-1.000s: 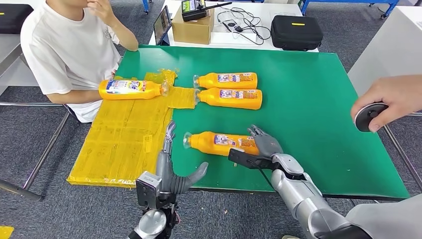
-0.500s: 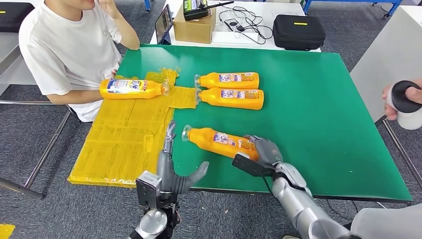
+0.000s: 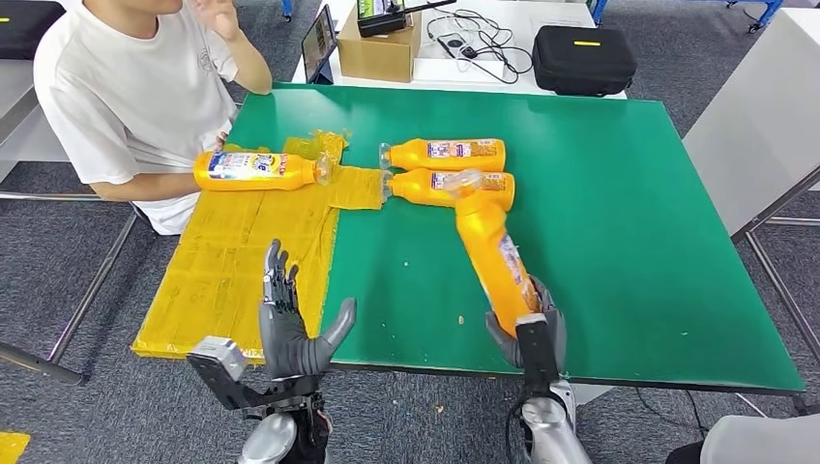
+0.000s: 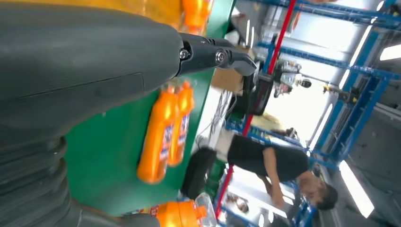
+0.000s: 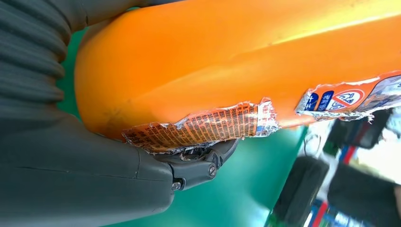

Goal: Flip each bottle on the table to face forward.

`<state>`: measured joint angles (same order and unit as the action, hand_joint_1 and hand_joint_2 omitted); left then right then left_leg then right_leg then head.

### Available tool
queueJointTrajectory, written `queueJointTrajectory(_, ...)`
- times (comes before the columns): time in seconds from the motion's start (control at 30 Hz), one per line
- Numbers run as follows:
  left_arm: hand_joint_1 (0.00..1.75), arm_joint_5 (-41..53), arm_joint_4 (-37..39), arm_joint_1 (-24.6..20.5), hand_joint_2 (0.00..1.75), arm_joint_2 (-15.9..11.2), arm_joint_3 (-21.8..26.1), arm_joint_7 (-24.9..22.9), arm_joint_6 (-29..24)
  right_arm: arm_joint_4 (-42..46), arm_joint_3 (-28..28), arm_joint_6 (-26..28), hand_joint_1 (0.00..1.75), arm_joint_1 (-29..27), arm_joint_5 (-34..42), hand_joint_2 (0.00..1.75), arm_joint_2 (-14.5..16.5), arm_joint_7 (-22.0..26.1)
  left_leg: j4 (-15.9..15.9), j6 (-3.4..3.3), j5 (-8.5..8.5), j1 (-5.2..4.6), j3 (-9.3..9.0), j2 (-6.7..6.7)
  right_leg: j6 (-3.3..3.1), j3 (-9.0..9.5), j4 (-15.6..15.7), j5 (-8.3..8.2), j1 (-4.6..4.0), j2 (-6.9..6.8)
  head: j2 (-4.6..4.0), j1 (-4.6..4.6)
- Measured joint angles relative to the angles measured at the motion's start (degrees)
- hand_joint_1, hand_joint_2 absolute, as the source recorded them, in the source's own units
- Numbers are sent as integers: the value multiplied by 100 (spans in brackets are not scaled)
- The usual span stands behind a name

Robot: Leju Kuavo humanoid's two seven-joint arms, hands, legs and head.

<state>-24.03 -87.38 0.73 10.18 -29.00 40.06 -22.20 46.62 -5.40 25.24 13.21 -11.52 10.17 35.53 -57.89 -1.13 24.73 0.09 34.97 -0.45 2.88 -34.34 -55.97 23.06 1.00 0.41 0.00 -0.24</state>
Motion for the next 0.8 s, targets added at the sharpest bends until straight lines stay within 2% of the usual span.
queueJointTrajectory(0.17, 0, -533, -234, 209, 175, -62, 14, -284, 852, 588, 101, -12, 175, -380, 382, 175, 35, 20, 0, 0, 1, 0, 2, -2, 1, -2, 1, 1, 0, -2, 0, 0)
queueJointTrajectory(0.27, 0, -1065, -208, 307, 175, -95, 16, -711, 1563, 1053, 51, -415, 175, -674, 392, 175, 26, -90, 0, 3, 3, 0, 3, -1, 0, -5, 0, 2, -1, -2, 0, 1)
queueJointTrajectory(0.33, 0, -1328, -143, 328, 175, -103, 20, -907, 1831, 1315, -75, -656, 175, -854, 273, 175, 19, -89, 0, 4, 4, 1, 4, -1, 0, -8, 0, 2, -1, -2, 0, 0)
queueJointTrajectory(0.53, 0, -1791, 98, 290, 175, -104, 87, -1272, 2153, 1868, -736, -722, 175, -1284, -68, 175, 28, 9, 1, 5, 4, 3, 5, 0, -1, -12, 0, 3, -3, -2, 0, -1)
queueJointTrajectory(0.8, 0, -1964, 360, 231, 175, -72, 145, -1586, 2511, 2135, -1584, -693, 175, -1478, -413, 175, -88, -9, 1, 4, 4, 1, 8, 1, -1, -12, 1, 2, 0, -2, 0, 0)
